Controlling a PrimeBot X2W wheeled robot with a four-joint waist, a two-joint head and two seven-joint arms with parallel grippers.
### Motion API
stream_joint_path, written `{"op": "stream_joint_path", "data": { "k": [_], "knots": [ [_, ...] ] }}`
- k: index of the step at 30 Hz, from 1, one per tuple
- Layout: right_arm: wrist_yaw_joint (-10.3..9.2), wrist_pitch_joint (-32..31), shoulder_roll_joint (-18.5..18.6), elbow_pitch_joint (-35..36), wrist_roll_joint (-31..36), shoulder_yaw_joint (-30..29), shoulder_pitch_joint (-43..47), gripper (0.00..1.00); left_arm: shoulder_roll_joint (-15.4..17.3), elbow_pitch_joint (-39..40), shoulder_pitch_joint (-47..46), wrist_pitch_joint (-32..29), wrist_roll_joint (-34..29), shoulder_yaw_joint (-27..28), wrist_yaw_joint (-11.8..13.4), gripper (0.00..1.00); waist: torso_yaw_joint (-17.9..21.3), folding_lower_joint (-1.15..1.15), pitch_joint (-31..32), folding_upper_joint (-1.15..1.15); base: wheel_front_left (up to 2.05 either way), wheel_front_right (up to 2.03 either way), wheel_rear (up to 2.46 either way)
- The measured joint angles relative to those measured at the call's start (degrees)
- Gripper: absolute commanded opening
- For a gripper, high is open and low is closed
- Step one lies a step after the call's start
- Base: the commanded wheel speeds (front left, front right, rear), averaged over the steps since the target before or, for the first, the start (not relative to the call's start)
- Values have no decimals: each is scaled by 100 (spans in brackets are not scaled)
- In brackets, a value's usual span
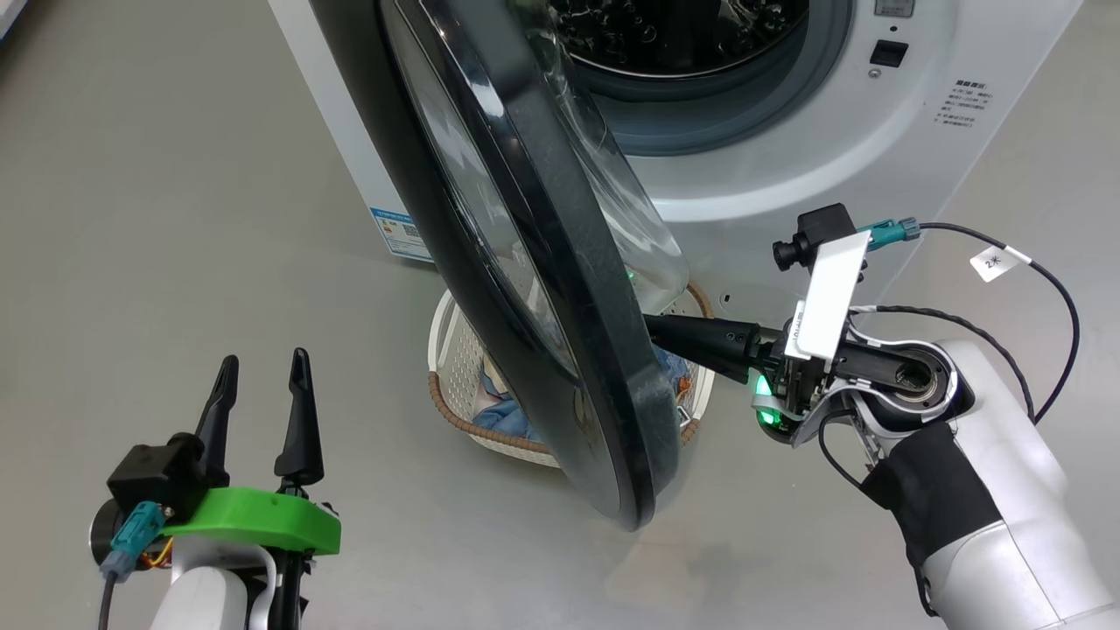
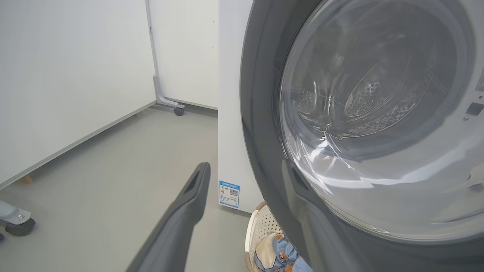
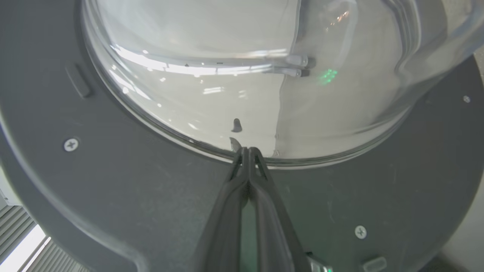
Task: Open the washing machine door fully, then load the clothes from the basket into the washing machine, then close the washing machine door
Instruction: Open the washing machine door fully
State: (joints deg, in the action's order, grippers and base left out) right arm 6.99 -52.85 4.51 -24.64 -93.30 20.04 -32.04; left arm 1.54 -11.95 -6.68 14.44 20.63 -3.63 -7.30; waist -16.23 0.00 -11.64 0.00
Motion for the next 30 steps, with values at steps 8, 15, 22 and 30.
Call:
{"op": "stream_joint_path", "data": {
  "k": [8, 15, 22, 30],
  "knots": [
    [0, 0, -36, -15, -147, 185, 130, 0, 0, -26, 94, 0, 0, 54, 0, 100, -58, 0, 164, 0, 0, 0, 0],
    [0, 27, -46, 23, -483, 460, 292, 0, 1, -33, 160, 0, 0, 64, 0, 100, -89, 0, 355, 0, 0, 0, 0],
    [0, 87, -65, 116, -711, 720, 333, 0, 3, -41, 224, 0, 0, 75, 0, 100, -127, 0, 473, 0, 0, 0, 0],
    [0, 188, -67, 197, -896, 959, 358, 0, 4, -40, 304, 0, 0, 121, 0, 100, -161, 0, 557, 0, 0, 0, 0]
  ]
}}
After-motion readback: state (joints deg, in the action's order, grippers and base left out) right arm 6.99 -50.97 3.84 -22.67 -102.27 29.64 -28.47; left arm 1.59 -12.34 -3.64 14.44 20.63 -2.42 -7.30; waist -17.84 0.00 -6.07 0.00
